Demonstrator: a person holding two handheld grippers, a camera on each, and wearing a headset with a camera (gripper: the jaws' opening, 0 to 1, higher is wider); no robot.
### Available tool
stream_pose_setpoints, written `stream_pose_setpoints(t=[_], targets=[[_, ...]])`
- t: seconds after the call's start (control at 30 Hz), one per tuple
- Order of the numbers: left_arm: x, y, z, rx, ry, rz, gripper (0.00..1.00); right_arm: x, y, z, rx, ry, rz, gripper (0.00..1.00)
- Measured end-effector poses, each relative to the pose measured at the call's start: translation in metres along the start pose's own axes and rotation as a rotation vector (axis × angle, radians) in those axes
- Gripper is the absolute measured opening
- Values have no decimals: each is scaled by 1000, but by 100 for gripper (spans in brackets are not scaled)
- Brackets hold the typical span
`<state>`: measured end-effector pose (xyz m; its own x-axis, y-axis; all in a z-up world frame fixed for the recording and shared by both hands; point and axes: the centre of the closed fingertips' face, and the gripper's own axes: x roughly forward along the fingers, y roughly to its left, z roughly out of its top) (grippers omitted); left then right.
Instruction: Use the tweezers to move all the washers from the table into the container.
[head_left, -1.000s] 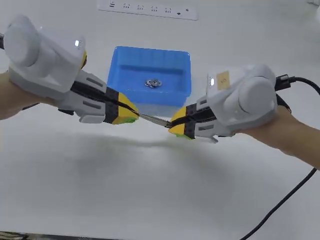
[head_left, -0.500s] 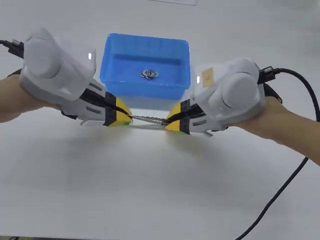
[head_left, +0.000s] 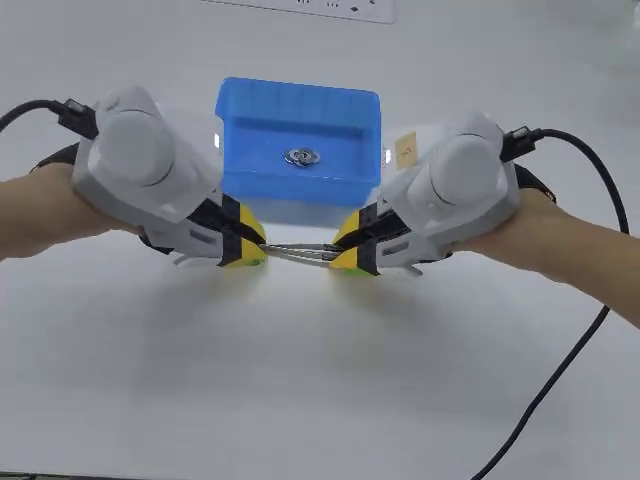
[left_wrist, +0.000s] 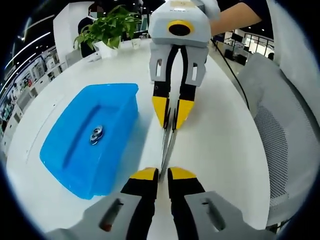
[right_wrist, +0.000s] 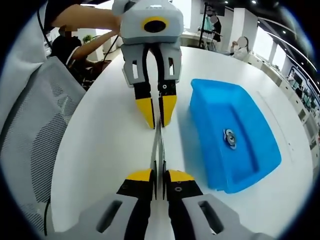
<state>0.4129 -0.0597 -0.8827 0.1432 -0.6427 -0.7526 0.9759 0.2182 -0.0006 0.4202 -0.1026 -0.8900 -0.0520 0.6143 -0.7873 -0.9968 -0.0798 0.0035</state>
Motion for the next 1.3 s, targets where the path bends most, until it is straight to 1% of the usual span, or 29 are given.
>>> stream_pose_setpoints(t=[0.1,0.17,0.27,0.3,0.33,0.37,0.4,0.43,0.47,0.53,0.57,0.6,0.63,0.67,0.7,0.77,0.83,0.87,0.9,0.93,0.97,1.0,1.03,1.07,1.1,1.17,1.2,1.27,1.3], targets=[[0,1,-2,0,14,5,16,0,0,0,13,3,-1,12],[-1,2,-4,-17,25,19,17,0,0,0,15,9,-9,12],[-5,7,-7,-35,43,68,21,0,-1,-1,31,10,-35,16],[-7,12,-10,-67,48,113,23,0,-1,-2,28,11,-48,19],[-9,12,-13,-86,60,122,24,-2,-2,-3,33,17,-63,22],[-13,11,-15,-96,69,132,25,-5,-3,-3,36,14,-84,22],[-16,9,-15,-96,61,128,25,-8,-3,-1,45,-1,-92,22],[-20,6,-12,-115,34,134,27,-13,-1,6,80,-51,-102,22],[-24,2,-8,-133,8,128,28,-18,0,9,103,-76,-107,22],[-36,-9,0,-169,-52,102,32,-34,-1,20,88,-170,-161,26],[-45,-14,6,-192,-92,91,34,-46,1,25,117,-227,-185,32],[-52,-17,10,-212,-119,89,40,-53,3,28,141,-263,-195,41],[-59,-19,13,-219,-150,92,45,-61,4,30,176,-303,-214,47],[-69,-21,15,-215,-174,108,52,-73,7,31,191,-337,-236,51],[-75,-22,14,-212,-174,120,59,-80,10,29,191,-345,-246,54],[-89,-23,15,-204,-189,165,69,-95,18,23,181,-339,-282,54],[-99,-26,17,-196,-212,197,80,-106,24,16,185,-328,-316,58],[-104,-29,20,-191,-222,215,85,-113,26,13,193,-332,-344,61],[-105,-29,21,-190,-225,222,91,-115,27,13,200,-338,-352,64],[-108,-33,22,-186,-229,235,95,-120,29,12,219,-341,-374,69],[-108,-36,24,-179,-227,238,100,-124,30,11,226,-341,-394,76],[-111,-40,26,-157,-221,240,99,-130,30,12,209,-352,-422,81],[-112,-42,26,-146,-211,242,99,-133,31,13,203,-354,-437,85],[-113,-47,23,-122,-170,225,100,-136,35,13,214,-342,-434,91],[-115,-49,21,-111,-141,220,100,-138,38,13,219,-337,-434,94],[-122,-47,16,-112,-86,253,100,-143,42,14,207,-333,-442,97],[-127,-45,16,-122,-79,275,100,-144,44,15,201,-327,-443,99],[-136,-42,20,-141,-93,309,100,-144,48,11,184,-284,-450,100],[-140,-42,22,-146,-103,320,100,-144,50,12,176,-283,-447,100]])
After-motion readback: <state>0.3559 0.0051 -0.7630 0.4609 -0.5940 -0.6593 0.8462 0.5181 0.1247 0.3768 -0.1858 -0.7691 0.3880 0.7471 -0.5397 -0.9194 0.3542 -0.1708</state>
